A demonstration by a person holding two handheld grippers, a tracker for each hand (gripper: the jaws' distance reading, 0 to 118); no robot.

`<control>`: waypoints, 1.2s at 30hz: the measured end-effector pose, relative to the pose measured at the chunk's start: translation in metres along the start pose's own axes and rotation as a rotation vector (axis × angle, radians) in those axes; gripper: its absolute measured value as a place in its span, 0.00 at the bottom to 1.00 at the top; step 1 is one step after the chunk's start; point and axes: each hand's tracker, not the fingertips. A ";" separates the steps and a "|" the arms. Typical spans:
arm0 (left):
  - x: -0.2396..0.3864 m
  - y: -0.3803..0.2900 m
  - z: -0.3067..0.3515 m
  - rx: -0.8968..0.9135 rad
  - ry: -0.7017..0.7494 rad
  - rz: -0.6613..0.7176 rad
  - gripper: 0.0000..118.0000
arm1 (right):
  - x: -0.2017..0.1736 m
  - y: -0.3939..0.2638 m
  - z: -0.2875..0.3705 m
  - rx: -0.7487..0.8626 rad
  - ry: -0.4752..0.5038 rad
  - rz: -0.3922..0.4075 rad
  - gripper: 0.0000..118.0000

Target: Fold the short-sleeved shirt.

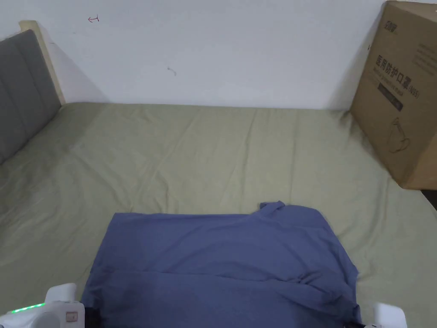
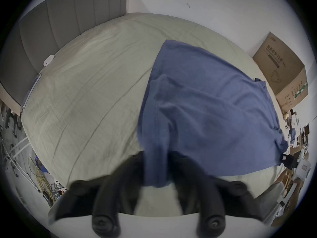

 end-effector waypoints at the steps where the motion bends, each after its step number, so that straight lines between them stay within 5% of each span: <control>1: 0.002 0.003 0.006 0.005 -0.024 0.010 0.58 | -0.001 0.005 0.008 0.035 0.008 0.008 0.62; 3: 0.012 0.011 0.026 0.051 -0.025 0.027 0.77 | -0.007 0.018 0.030 0.107 0.031 0.022 0.81; 12: 0.095 0.048 0.155 0.591 -0.084 -0.232 0.77 | -0.060 0.094 0.138 0.536 0.077 0.110 0.81; 19: 0.134 0.052 0.189 0.891 -0.101 -0.270 0.75 | -0.104 0.109 0.179 0.759 0.040 0.164 0.81; 20: 0.137 0.050 0.190 0.902 -0.102 -0.268 0.71 | -0.108 0.108 0.181 0.780 0.032 0.175 0.77; 22: 0.141 0.051 0.188 0.883 -0.113 -0.283 0.37 | -0.115 0.105 0.183 0.813 0.006 0.178 0.42; 23: 0.142 0.052 0.187 0.869 -0.128 -0.285 0.11 | -0.118 0.104 0.182 0.815 0.000 0.180 0.20; 24: 0.144 0.051 0.185 0.874 -0.138 -0.277 0.00 | -0.119 0.105 0.182 0.814 0.000 0.180 0.00; 36: 0.130 0.107 0.131 0.649 -0.159 -0.254 0.00 | -0.120 0.128 0.149 0.763 0.039 0.183 0.00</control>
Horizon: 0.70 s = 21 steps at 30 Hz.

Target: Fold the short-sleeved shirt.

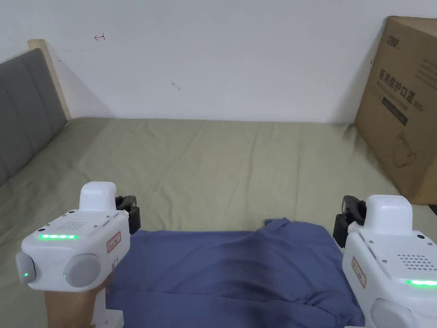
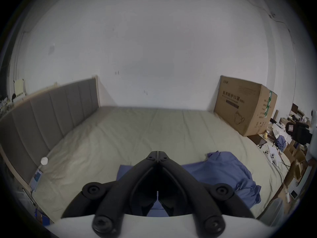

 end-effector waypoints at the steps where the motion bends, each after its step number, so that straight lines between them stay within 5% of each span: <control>1: -0.009 0.001 -0.016 -0.031 -0.015 0.000 0.00 | 0.000 -0.001 -0.007 -0.009 0.002 0.001 0.00; 8: -0.063 -0.001 -0.135 -0.265 0.054 0.000 0.01 | -0.001 -0.010 -0.061 -0.062 -0.005 0.016 0.00; 11: -0.085 -0.006 -0.183 -0.372 0.088 0.050 0.17 | 0.000 -0.019 -0.084 -0.096 -0.013 0.022 0.00; 12: -0.092 -0.008 -0.201 -0.415 0.110 0.053 0.30 | 0.001 -0.022 -0.092 -0.107 -0.014 0.025 0.00; 14: -0.100 -0.016 -0.229 -0.517 0.143 0.060 0.72 | 0.002 -0.029 -0.105 -0.129 -0.021 0.028 0.00; 15: -0.105 -0.021 -0.242 -0.548 0.157 0.060 0.81 | 0.003 -0.033 -0.112 -0.144 -0.023 0.030 0.00; 21: -0.120 -0.052 -0.283 -0.620 0.182 0.090 0.80 | 0.010 -0.055 -0.142 -0.215 -0.038 0.037 0.00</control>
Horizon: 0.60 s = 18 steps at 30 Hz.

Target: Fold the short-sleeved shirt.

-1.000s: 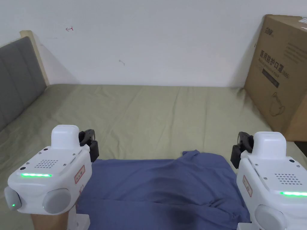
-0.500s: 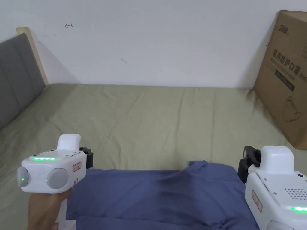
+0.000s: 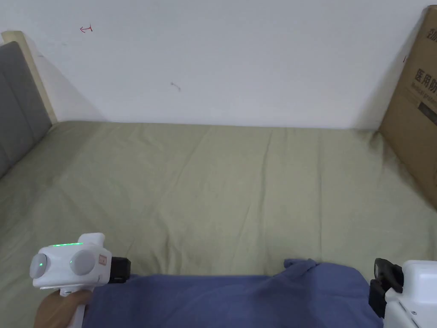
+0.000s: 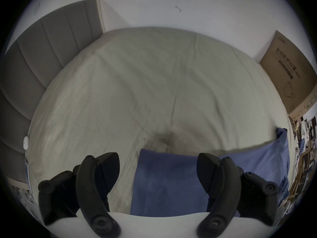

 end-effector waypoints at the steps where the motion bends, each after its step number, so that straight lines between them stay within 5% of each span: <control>1: 0.000 -0.003 -0.007 -0.021 0.007 -0.011 0.78 | 0.002 -0.002 -0.004 -0.011 -0.003 0.004 0.00; 3: 0.004 -0.008 -0.021 -0.052 0.007 -0.030 0.61 | 0.006 -0.006 -0.011 -0.027 -0.007 0.002 0.00; 6: 0.013 -0.016 -0.017 -0.019 0.025 -0.040 0.51 | 0.017 -0.011 -0.021 -0.063 -0.005 -0.037 0.00; 9: 0.016 -0.018 -0.008 0.032 0.004 -0.086 0.02 | 0.034 -0.016 -0.037 -0.111 0.011 -0.068 0.00; 11: 0.022 -0.018 -0.002 0.041 -0.005 -0.090 0.03 | 0.047 -0.019 -0.054 -0.153 0.004 -0.084 0.21; 13: 0.026 -0.019 0.011 0.093 -0.019 -0.123 0.02 | 0.060 -0.021 -0.077 -0.220 0.017 -0.106 0.56; 15: 0.030 -0.023 0.035 0.185 -0.028 -0.137 0.02 | 0.072 -0.028 -0.104 -0.291 0.013 -0.113 0.80; 18: 0.031 -0.027 0.064 0.237 -0.080 -0.126 0.02 | 0.079 -0.041 -0.146 -0.383 0.036 -0.093 0.88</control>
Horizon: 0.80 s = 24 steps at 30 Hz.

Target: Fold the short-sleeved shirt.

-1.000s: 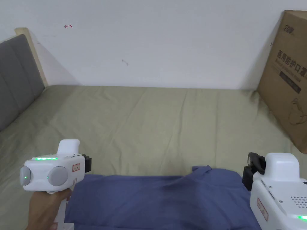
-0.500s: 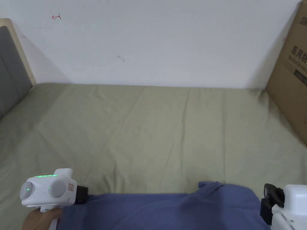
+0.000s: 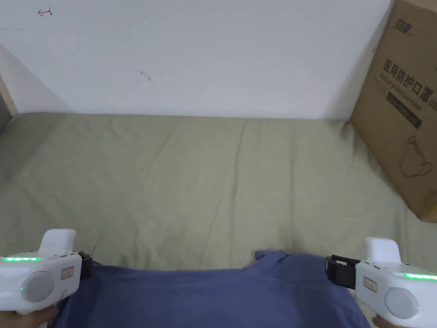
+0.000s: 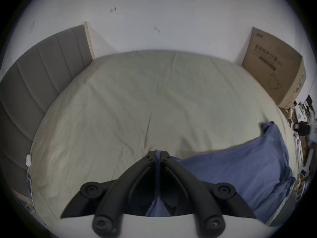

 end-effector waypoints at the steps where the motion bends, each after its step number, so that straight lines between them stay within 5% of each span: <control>1: 0.001 0.000 0.005 -0.003 0.003 -0.009 0.02 | 0.001 0.002 -0.014 -0.034 -0.002 0.009 0.88; 6: -0.002 -0.001 0.013 0.006 0.009 -0.029 0.02 | -0.005 0.004 -0.074 -0.158 0.004 0.039 0.87; 8: -0.004 -0.003 0.010 -0.001 0.016 -0.026 0.02 | -0.010 0.000 -0.089 -0.195 0.019 0.024 0.77; 9: -0.006 -0.005 0.010 -0.006 0.019 -0.023 0.02 | -0.013 -0.002 -0.094 -0.215 0.017 0.021 0.64; 11: -0.010 -0.008 0.009 -0.012 0.019 -0.013 0.02 | -0.019 -0.006 -0.090 -0.189 -0.007 0.055 0.60; 13: -0.014 -0.012 0.012 -0.016 0.025 -0.006 0.02 | -0.019 -0.006 -0.079 -0.179 0.015 0.047 0.31; 14: -0.015 -0.013 0.013 -0.017 0.026 0.000 0.02 | -0.019 -0.005 -0.071 -0.172 0.026 0.051 0.05; 15: -0.015 -0.014 0.015 -0.020 0.026 0.008 0.02 | -0.019 -0.006 -0.063 -0.154 0.046 0.069 0.00; 24: -0.018 -0.028 0.067 0.012 0.034 0.045 0.02 | -0.011 -0.014 0.062 0.039 0.114 0.051 0.00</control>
